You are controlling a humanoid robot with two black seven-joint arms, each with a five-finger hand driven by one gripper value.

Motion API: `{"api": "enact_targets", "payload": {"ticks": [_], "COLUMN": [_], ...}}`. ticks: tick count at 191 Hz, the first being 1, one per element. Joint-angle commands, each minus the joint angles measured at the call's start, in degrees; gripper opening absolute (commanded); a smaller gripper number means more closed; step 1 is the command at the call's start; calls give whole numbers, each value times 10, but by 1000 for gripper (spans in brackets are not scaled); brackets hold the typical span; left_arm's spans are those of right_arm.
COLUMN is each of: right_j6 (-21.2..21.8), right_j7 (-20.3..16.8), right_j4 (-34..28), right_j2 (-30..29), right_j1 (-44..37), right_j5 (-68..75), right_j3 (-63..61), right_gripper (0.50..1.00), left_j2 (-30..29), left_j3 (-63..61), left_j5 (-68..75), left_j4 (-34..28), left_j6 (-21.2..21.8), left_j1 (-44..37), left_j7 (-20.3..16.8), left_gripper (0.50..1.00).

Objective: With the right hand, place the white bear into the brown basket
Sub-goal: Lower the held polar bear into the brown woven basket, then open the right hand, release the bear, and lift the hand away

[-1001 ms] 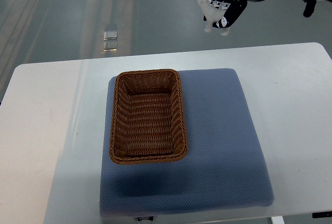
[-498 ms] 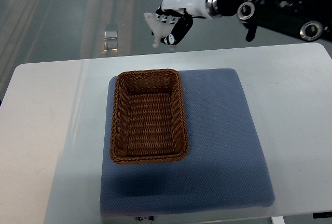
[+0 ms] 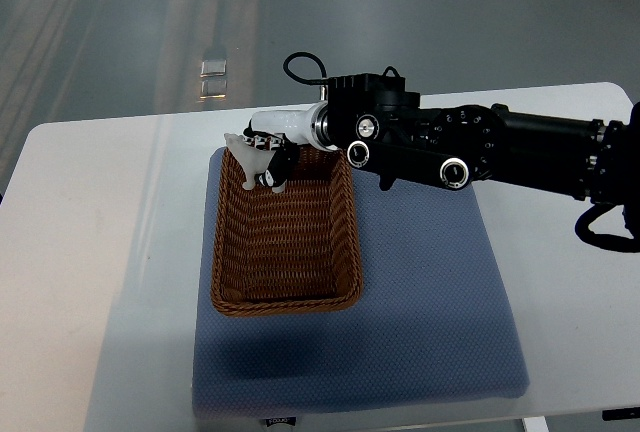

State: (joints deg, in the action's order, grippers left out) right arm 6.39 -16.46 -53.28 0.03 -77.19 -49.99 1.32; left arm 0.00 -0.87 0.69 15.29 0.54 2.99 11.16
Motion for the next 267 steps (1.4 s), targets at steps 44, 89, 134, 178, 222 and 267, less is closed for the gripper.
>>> {"api": "enact_targets", "payload": {"ticks": [44, 89, 134, 178, 222, 267], "right_j6": [-17, -28, -29, -29, -29, -29], "right_j7": [18, 21, 22, 24, 25, 25], "right_j4": [17, 18, 18, 18, 18, 17], "right_j2": [0, 0, 0, 0, 0, 0], "right_j1": [52, 70, 74, 74, 72, 67], "right_j5": [-34, -34, -34, -34, -34, -31], "right_j3": [0, -1, -1, -1, -3, -12], "right_gripper": [533, 586, 637, 656, 723, 829], "left_j2": [0, 0, 0, 0, 0, 0], "left_j3": [0, 0, 0, 0, 0, 0], "left_j5": [0, 0, 0, 0, 0, 0], "left_j4": [1, 0, 0, 0, 0, 0], "left_j6": [0, 0, 0, 0, 0, 0], "left_j1": [0, 0, 0, 0, 0, 0], "left_j7": [0, 0, 0, 0, 0, 0], "left_gripper": [1000, 1000, 1000, 1000, 1000, 1000]}}
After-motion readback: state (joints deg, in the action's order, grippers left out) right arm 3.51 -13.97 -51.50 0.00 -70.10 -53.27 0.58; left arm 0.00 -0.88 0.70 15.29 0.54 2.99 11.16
